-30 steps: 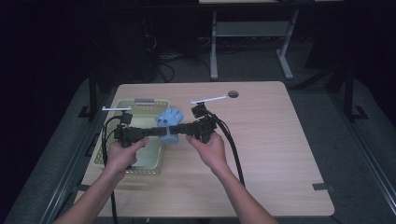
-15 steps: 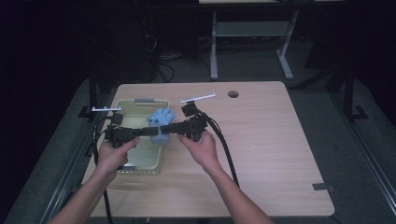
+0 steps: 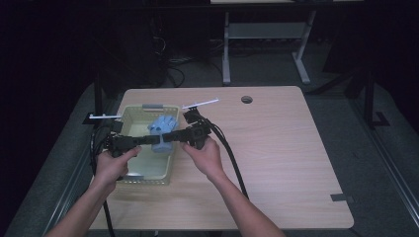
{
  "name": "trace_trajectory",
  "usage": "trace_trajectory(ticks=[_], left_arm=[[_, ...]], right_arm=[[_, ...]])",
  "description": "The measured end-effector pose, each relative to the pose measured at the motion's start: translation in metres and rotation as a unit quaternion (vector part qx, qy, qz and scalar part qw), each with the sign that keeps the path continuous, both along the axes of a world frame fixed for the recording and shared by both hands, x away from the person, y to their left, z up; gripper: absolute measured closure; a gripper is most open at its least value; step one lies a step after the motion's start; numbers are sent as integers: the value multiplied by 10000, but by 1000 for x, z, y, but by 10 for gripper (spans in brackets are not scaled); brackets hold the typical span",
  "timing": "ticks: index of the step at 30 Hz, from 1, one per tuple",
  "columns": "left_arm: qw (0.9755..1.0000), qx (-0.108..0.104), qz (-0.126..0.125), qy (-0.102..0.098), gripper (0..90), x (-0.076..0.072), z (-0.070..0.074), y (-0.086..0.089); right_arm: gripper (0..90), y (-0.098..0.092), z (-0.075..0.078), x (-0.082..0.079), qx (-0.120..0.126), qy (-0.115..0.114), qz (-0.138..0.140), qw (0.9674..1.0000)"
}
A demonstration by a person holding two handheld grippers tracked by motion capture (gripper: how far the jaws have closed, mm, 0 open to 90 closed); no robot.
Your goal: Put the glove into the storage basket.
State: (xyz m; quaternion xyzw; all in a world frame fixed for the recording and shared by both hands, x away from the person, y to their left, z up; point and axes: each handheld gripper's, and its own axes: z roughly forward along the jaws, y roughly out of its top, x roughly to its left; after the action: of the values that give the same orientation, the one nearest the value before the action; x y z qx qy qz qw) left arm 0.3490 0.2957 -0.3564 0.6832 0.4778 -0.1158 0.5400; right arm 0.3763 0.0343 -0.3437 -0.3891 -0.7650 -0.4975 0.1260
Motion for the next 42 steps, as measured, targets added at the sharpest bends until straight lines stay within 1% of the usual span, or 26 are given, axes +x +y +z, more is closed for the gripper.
trace_trajectory(ticks=[2, 10, 11, 13, 15, 20, 23, 26, 28, 33, 42], left_arm=[[10000, -5, 17, 40, 711, 0, -1, 3], [9999, 10, 124, 71, 711, -2, -4, 14], [9999, 8, 141, 77, 711, -2, -5, 16], [9998, 23, 156, 101, 711, -2, -6, 19], [9997, -14, 211, 129, 711, -2, -7, 21], [9996, -3, 250, 139, 712, -2, -9, 27], [9993, -59, 304, 227, 712, -1, -13, 35], [9990, -71, 341, 262, 713, -1, -15, 38], [9988, -62, 383, 298, 714, -1, -16, 41], [9987, -8, 394, 321, 716, 1, -19, 46], [9981, 162, 402, 433, 721, 7, -25, 55]], right_arm=[[733, 5, -1, 1, 11, 34, 20, 10000], [734, 15, -4, 3, 6, 74, 74, 9999], [733, 17, -5, 4, 1, 109, 88, 9999], [733, 20, -7, 5, -17, 100, 117, 9999], [733, 24, -8, 6, -15, 107, 122, 9999], [733, 29, -9, 8, -21, 100, 139, 9999], [733, 35, -12, 9, 6, 181, 165, 9997], [733, 40, -15, 11, 33, 208, 171, 9996], [733, 43, -17, 12, 32, 234, 179, 9996], [733, 49, -23, 15, 67, 290, 168, 9994], [733, 60, -34, 20, 96, 439, 148, 9989]])
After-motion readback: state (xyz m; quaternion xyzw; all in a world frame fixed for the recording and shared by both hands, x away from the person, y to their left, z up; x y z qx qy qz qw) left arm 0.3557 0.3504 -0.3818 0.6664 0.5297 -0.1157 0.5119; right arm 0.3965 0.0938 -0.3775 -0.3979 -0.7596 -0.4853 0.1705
